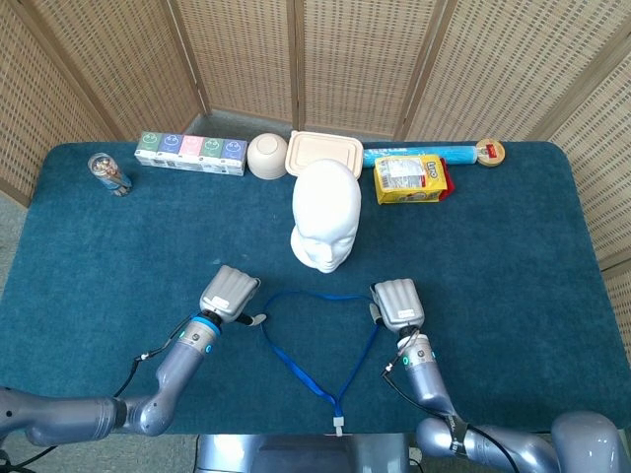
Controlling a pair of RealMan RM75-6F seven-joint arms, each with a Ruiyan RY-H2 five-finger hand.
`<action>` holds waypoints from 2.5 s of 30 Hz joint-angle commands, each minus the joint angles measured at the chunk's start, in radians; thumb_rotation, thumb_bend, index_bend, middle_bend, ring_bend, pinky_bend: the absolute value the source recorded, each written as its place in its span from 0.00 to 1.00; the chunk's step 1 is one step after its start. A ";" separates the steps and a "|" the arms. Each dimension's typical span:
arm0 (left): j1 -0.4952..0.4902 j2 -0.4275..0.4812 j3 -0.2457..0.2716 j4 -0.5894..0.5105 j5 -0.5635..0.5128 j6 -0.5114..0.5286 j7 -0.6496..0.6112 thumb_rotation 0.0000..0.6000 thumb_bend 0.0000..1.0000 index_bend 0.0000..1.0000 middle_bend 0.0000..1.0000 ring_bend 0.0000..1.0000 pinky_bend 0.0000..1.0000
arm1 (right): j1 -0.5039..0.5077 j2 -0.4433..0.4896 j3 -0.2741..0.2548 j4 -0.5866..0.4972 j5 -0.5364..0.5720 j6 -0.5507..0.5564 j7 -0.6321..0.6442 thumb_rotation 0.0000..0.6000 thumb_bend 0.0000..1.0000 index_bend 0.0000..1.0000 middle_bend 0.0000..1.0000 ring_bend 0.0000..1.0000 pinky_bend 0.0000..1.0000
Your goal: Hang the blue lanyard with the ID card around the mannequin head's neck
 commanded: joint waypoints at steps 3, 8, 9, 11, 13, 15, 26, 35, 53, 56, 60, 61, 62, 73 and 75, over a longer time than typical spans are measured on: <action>-0.022 -0.025 -0.007 0.021 -0.032 0.001 0.012 0.45 0.20 0.53 1.00 1.00 1.00 | -0.001 0.001 0.000 0.009 0.003 -0.007 0.008 1.00 0.55 0.68 0.89 1.00 1.00; -0.045 -0.053 -0.010 0.048 -0.058 0.010 0.037 0.45 0.20 0.53 1.00 1.00 1.00 | -0.002 -0.002 0.001 0.018 0.002 -0.011 0.019 1.00 0.55 0.68 0.89 1.00 1.00; -0.049 -0.060 -0.009 0.055 -0.060 0.015 0.044 0.45 0.20 0.53 1.00 1.00 1.00 | -0.002 -0.002 0.001 0.019 0.001 -0.012 0.022 1.00 0.55 0.68 0.89 1.00 1.00; -0.056 -0.069 -0.008 0.063 -0.063 0.022 0.053 0.46 0.21 0.54 1.00 1.00 1.00 | -0.001 -0.002 0.002 0.022 0.001 -0.013 0.025 1.00 0.55 0.68 0.89 1.00 1.00; -0.063 -0.078 -0.010 0.068 -0.069 0.029 0.062 0.45 0.22 0.54 1.00 1.00 1.00 | -0.001 -0.001 0.004 0.024 0.000 -0.016 0.031 1.00 0.55 0.68 0.89 1.00 1.00; -0.070 -0.084 -0.009 0.073 -0.071 0.033 0.072 0.45 0.22 0.55 1.00 1.00 1.00 | -0.001 -0.001 0.005 0.027 0.000 -0.018 0.034 1.00 0.55 0.68 0.89 1.00 1.00; -0.096 -0.110 0.001 0.098 -0.098 0.053 0.123 0.45 0.23 0.59 1.00 1.00 1.00 | -0.001 -0.004 0.007 0.026 -0.005 -0.016 0.043 1.00 0.55 0.68 0.89 1.00 1.00; -0.104 -0.129 0.006 0.120 -0.102 0.061 0.133 0.46 0.23 0.61 1.00 1.00 1.00 | 0.000 -0.007 0.011 0.024 -0.001 -0.016 0.045 1.00 0.55 0.68 0.89 1.00 1.00; -0.109 -0.169 0.003 0.165 -0.118 0.061 0.128 0.47 0.26 0.66 1.00 1.00 1.00 | -0.001 -0.008 0.015 0.027 0.008 -0.018 0.051 1.00 0.55 0.68 0.89 1.00 1.00; -0.107 -0.176 -0.004 0.171 -0.123 0.061 0.117 0.47 0.27 0.67 1.00 1.00 1.00 | -0.002 -0.009 0.015 0.029 0.009 -0.019 0.052 1.00 0.55 0.68 0.89 1.00 1.00; -0.107 -0.183 -0.013 0.178 -0.134 0.055 0.107 0.47 0.27 0.69 1.00 1.00 1.00 | -0.002 -0.015 0.015 0.046 -0.005 -0.019 0.073 1.00 0.55 0.68 0.89 1.00 1.00; -0.108 -0.184 -0.012 0.180 -0.134 0.055 0.110 0.48 0.27 0.69 1.00 1.00 1.00 | -0.003 -0.015 0.014 0.046 -0.004 -0.018 0.071 1.00 0.55 0.68 0.89 1.00 1.00; -0.109 -0.185 -0.011 0.182 -0.134 0.054 0.112 0.47 0.27 0.69 1.00 1.00 1.00 | -0.003 -0.014 0.015 0.045 -0.002 -0.020 0.071 1.00 0.55 0.68 0.89 1.00 1.00; -0.115 -0.203 -0.018 0.196 -0.135 0.064 0.119 0.50 0.26 0.70 1.00 1.00 1.00 | -0.006 -0.012 0.017 0.039 0.013 -0.022 0.063 1.00 0.55 0.68 0.89 1.00 1.00; -0.115 -0.205 -0.018 0.197 -0.135 0.064 0.120 0.51 0.26 0.70 1.00 1.00 1.00 | -0.007 -0.010 0.018 0.037 0.016 -0.023 0.063 1.00 0.55 0.68 0.89 1.00 1.00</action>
